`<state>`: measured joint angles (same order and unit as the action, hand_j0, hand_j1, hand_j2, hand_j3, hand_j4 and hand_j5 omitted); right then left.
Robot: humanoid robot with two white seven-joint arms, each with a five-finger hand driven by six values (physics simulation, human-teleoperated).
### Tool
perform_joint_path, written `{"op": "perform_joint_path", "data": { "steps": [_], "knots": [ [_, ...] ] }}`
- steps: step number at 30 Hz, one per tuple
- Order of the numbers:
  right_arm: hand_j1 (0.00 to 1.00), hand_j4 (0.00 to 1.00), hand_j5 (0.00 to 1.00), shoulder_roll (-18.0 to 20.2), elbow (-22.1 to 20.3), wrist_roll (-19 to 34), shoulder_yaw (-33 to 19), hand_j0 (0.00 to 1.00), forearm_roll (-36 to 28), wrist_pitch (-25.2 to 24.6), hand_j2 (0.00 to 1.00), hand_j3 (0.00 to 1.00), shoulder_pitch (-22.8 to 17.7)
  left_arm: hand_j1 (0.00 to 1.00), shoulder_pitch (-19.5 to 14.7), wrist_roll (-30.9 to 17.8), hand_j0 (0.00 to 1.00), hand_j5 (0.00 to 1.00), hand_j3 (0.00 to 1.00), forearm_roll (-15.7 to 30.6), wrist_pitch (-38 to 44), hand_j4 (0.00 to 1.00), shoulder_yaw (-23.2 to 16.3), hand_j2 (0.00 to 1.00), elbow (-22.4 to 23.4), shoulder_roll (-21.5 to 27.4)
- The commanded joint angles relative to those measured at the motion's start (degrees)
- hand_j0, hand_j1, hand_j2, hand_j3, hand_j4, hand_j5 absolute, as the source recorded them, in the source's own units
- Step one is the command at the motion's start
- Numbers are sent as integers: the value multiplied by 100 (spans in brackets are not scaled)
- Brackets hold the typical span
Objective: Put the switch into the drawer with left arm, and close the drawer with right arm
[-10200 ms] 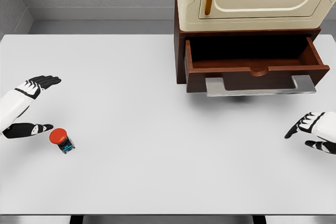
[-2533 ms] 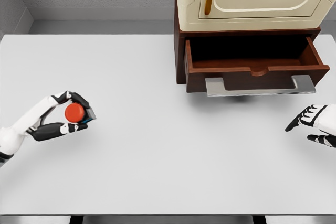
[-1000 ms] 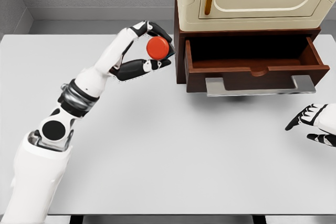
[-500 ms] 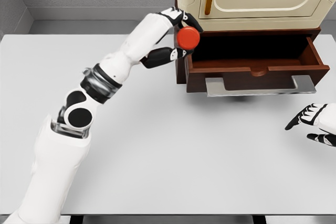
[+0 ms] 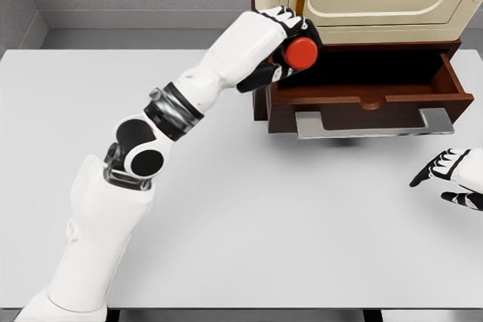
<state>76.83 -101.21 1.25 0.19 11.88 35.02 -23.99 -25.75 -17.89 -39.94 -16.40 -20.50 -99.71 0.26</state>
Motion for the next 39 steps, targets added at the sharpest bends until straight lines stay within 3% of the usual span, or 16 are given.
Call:
{"op": "perform_joint_path", "data": {
  "steps": [1, 18, 25, 34, 39],
  "knots": [
    [66, 66, 66, 7, 5, -2, -10, 66, -36, -2, 66, 66, 0, 36, 0, 5, 36, 36, 36, -233, 5, 36, -103, 36, 144, -26],
    [66, 66, 66, 51, -4, -11, -10, 66, -28, -2, 66, 66, 18, 36, -457, 5, 36, 36, 36, -998, 190, 36, -455, 36, 601, -26],
    [66, 66, 66, 60, 5, -11, -10, 66, -28, -2, 66, 66, 18, 36, -483, 5, 36, 36, 36, -1552, 207, 36, -622, 36, 645, -26],
    [66, 66, 66, 60, -4, -2, -10, 66, -28, -2, 66, 66, 18, 36, -492, 5, 36, 36, 36, -1815, 207, 36, -710, 36, 593, -26],
    [66, 66, 66, 60, -4, -11, -10, 66, -36, -2, 66, 66, 18, 63, -483, 14, 63, 63, 63, -1903, 216, 63, -745, 63, 496, -26]
  ]
}}
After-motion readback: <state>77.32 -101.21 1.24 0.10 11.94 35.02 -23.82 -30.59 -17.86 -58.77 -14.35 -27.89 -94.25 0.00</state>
